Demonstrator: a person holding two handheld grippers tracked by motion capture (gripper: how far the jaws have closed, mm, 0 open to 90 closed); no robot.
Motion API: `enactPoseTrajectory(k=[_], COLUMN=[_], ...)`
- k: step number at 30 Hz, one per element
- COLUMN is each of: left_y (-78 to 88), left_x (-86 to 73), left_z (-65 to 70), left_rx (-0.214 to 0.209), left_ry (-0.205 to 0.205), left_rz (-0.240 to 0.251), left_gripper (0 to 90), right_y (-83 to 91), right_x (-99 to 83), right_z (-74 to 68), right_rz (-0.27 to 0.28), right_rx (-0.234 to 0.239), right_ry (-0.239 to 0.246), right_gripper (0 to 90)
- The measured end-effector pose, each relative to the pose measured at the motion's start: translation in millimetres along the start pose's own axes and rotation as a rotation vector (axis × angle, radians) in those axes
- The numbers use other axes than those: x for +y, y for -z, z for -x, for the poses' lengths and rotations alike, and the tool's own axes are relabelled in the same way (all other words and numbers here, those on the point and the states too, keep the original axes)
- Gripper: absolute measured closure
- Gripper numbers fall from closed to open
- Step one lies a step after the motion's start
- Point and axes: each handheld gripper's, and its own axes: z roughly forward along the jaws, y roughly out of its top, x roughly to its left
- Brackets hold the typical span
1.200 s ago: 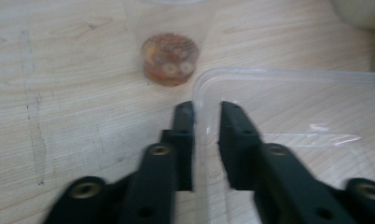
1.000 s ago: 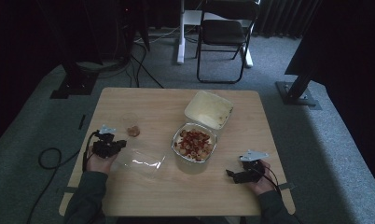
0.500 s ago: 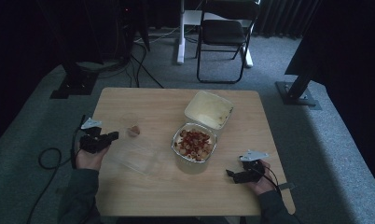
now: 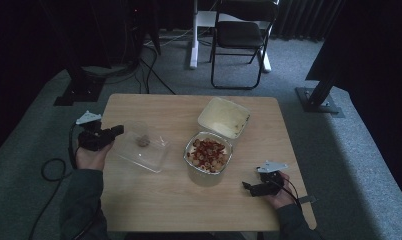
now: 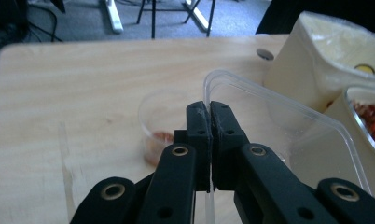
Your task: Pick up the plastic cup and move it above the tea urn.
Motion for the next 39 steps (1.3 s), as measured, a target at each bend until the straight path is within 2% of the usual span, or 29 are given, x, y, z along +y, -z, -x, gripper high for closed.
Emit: enactPoseTrajectory(k=[2,4,6,7,8,11,14,16,17,18,21,24,25,27,29,32,35,36,37,39], left_y=[-0.7,-1.8,-7.5,-7.5,-12.6,-21.7,-29.1,-41.8,-41.8,-50.3,-62.0,-69.5,-77.7,-81.3,-92.4,-96.2,-115.4,-115.4,-123.9,-133.9], left_x=[17.5,23.3,40.7,40.7,52.4,69.7,80.2,94.4,94.4,103.9,117.7,125.6,132.6,135.7,143.9,146.4,155.9,155.9,159.3,160.5], left_z=[2.7,3.7,7.5,7.5,10.3,14.6,17.6,24.6,24.6,32.1,44.6,51.6,59.2,62.8,73.9,77.2,96.3,96.3,104.6,115.2], left_rx=[0.002,0.002,-0.002,-0.002,-0.007,-0.016,-0.021,-0.023,-0.023,-0.025,-0.022,-0.032,-0.036,-0.033,-0.027,-0.032,-0.04,-0.04,-0.046,-0.08], left_ry=[-0.008,-0.011,-0.016,-0.016,-0.017,-0.013,-0.01,-0.01,-0.01,-0.02,-0.03,-0.028,-0.037,-0.041,-0.045,-0.046,-0.043,-0.043,-0.033,-0.022], left_rz=[0.01,0.012,0.016,0.016,0.019,0.026,0.027,0.018,0.018,0.015,0.014,0.017,0.011,0.01,0.013,0.011,0.007,0.007,0.008,0.014], left_gripper=[88.3,88.3,88.4,88.4,88.4,88.3,88.3,88.3,88.3,88.3,88.3,88.3,88.3,88.3,88.3,88.2,88.2,88.2,88.2,87.6], right_y=[0.0,0.0,0.0,0.0,0.0,0.0,0.0,0.1,0.1,0.1,0.1,0.1,0.1,0.1,0.1,0.1,0.4,0.4,0.4,0.4], right_x=[0.0,0.1,0.1,0.1,0.0,0.0,0.0,0.0,0.0,0.0,0.0,0.0,0.0,0.0,0.0,0.0,0.0,-0.1,-0.2,-0.2], right_z=[-0.1,-0.1,-0.1,0.0,-0.1,0.0,-0.1,-0.1,-0.3,-0.3,-0.3,-0.4,-0.5,-0.4,-0.5,-0.4,-0.7,-0.7,-0.8,-0.8], right_rz=[-0.001,-0.001,-0.001,-0.001,-0.001,-0.001,-0.001,-0.001,-0.001,-0.001,0.0,0.0,0.001,0.001,0.001,0.001,0.0,-0.001,0.0,0.001], right_rx=[0.001,0.001,0.001,0.001,0.001,0.001,0.001,0.001,0.0,0.0,0.0,0.0,-0.001,-0.001,-0.001,-0.001,-0.002,-0.002,-0.002,-0.003], right_ry=[-0.001,-0.002,-0.002,-0.001,-0.001,-0.001,-0.002,-0.002,-0.003,-0.003,-0.003,-0.004,-0.005,-0.004,-0.004,-0.004,-0.008,-0.007,-0.007,-0.007], right_gripper=[11.2,11.2,11.2,11.2,11.2,11.2,11.2,11.3,11.3,11.3,11.3,11.3,11.3,11.3,11.3,11.3,11.3,11.3,11.3,11.4])
